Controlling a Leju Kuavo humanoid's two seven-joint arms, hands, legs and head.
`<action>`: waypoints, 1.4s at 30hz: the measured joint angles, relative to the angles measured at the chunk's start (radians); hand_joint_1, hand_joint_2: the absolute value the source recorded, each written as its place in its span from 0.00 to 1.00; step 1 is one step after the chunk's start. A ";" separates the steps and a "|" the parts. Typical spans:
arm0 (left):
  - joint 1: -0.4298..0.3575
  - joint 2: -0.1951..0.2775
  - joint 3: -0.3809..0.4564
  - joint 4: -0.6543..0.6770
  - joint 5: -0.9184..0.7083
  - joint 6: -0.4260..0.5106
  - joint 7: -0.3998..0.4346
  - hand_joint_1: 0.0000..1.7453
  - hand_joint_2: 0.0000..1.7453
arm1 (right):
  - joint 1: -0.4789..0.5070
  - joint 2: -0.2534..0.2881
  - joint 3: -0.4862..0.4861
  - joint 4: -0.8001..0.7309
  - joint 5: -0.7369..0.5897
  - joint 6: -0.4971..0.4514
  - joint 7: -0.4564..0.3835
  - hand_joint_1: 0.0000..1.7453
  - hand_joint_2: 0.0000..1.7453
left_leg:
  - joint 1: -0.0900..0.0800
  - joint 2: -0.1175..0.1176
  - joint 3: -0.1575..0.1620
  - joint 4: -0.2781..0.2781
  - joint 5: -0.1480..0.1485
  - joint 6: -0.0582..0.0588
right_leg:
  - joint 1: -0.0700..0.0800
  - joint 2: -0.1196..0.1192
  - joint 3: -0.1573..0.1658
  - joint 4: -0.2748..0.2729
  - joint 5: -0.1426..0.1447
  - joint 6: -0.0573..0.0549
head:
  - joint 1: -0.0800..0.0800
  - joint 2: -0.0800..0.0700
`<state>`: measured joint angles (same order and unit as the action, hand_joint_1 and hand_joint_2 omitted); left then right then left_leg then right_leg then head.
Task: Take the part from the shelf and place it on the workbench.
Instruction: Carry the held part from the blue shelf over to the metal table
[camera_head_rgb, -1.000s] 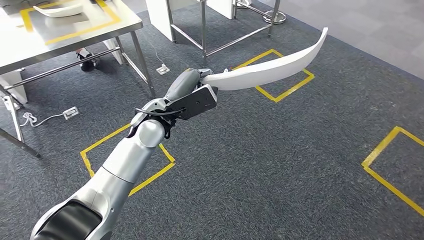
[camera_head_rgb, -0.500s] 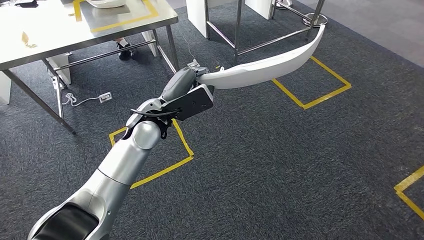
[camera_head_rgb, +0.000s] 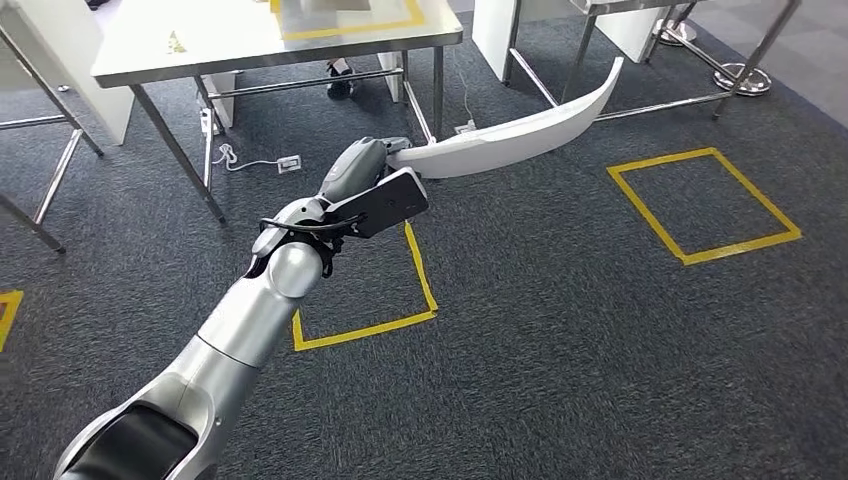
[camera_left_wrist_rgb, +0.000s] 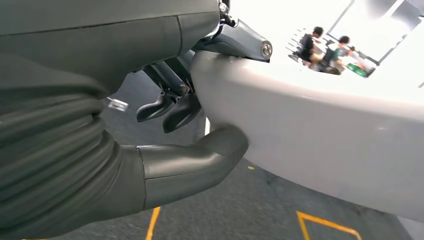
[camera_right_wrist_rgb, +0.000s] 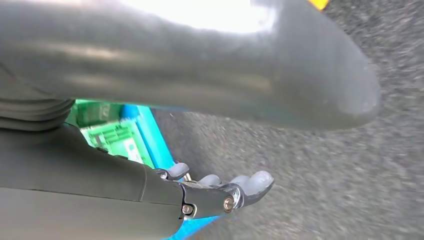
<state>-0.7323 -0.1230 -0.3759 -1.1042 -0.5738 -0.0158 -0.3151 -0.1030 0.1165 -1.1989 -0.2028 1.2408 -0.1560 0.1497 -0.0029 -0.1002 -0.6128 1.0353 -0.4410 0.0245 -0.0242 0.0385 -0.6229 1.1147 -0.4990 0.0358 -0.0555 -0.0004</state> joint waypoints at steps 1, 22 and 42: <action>-0.001 0.000 0.000 0.003 0.000 0.001 0.000 1.00 1.00 | 0.000 0.000 0.000 0.000 0.001 0.000 -0.003 0.00 0.00 | 0.000 -0.013 -0.004 0.003 0.000 -0.006 | -0.002 0.020 0.022 -0.049 0.013 -0.001 | 0.000 0.000; -0.063 -0.010 0.003 0.108 -0.005 -0.005 -0.018 1.00 1.00 | -0.004 0.006 0.001 0.000 0.003 0.004 -0.007 0.00 0.00 | -0.002 0.123 -0.001 -0.009 -0.001 -0.002 | 0.007 -0.133 0.048 -0.059 -0.019 -0.004 | -0.009 0.000; -0.084 -0.024 0.001 0.145 -0.005 -0.008 -0.018 1.00 1.00 | -0.001 0.005 0.001 0.000 -0.015 -0.021 -0.015 0.00 0.00 | 0.000 0.088 -0.147 0.259 -0.107 -0.048 | 0.005 -0.043 0.049 -0.091 0.010 -0.048 | -0.004 0.000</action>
<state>-0.8165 -0.1469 -0.3746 -0.9587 -0.5787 -0.0242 -0.3329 -0.1045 0.1213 -1.1982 -0.2029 1.2257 -0.1766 0.1349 -0.0024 -0.0124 -0.7597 1.2944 -0.5477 -0.0230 -0.0191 -0.0041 -0.5743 1.0234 -0.4887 -0.0120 -0.0598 -0.0004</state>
